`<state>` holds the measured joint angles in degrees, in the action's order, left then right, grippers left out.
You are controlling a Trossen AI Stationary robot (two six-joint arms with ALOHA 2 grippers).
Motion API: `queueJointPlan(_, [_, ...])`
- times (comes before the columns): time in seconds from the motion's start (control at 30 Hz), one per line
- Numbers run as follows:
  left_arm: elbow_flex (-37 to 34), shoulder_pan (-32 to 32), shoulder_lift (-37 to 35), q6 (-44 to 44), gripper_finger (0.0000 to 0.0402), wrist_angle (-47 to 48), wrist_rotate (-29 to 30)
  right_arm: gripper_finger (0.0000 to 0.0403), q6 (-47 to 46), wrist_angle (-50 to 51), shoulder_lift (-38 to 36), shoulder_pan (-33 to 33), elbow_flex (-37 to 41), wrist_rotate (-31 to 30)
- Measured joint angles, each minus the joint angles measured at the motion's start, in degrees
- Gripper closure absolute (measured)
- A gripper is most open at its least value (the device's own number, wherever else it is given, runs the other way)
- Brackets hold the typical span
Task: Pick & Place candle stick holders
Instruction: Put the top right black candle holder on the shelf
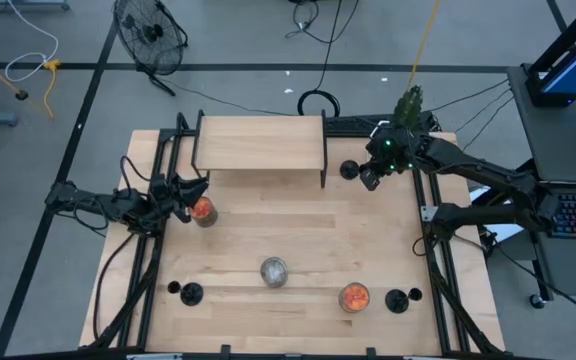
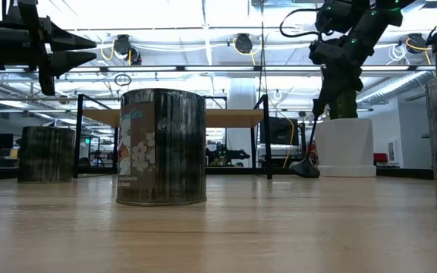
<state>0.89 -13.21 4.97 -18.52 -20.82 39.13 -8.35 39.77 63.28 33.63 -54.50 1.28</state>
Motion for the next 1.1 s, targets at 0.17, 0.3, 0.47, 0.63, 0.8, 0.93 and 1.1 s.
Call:
queueJointPlan(0.17, [0.0,0.0,0.0,0.0,0.0289,0.0,0.0,0.0401,0.0,-1.7,0.2,0.0,0.0,-0.2])
queueJointPlan(0.3, [0.0,0.0,0.0,0.0,0.0289,0.0,0.0,0.0401,-0.3,-1.7,0.1,0.0,0.0,-0.2])
queueJointPlan(0.47, [0.0,0.0,0.0,0.0,0.0289,0.0,0.0,0.0401,-1.7,-1.9,0.1,0.0,0.0,1.8])
queueJointPlan(0.63, [0.0,0.0,0.0,0.1,0.0289,0.0,0.0,0.0401,-2.6,2.1,0.1,0.0,-2.9,3.4])
queueJointPlan(0.8, [0.0,0.0,0.0,0.1,0.0289,0.0,0.0,0.0401,-2.6,9.3,0.0,0.0,-8.2,5.8])
queueJointPlan(0.93, [0.0,0.0,0.0,0.4,0.0289,0.0,0.0,0.0402,-3.8,12.6,0.0,0.0,-10.0,12.1])
queueJointPlan(1.1, [0.0,0.0,0.0,0.2,0.0289,0.0,0.0,0.0402,-4.5,19.0,0.0,0.0,-10.8,18.3])
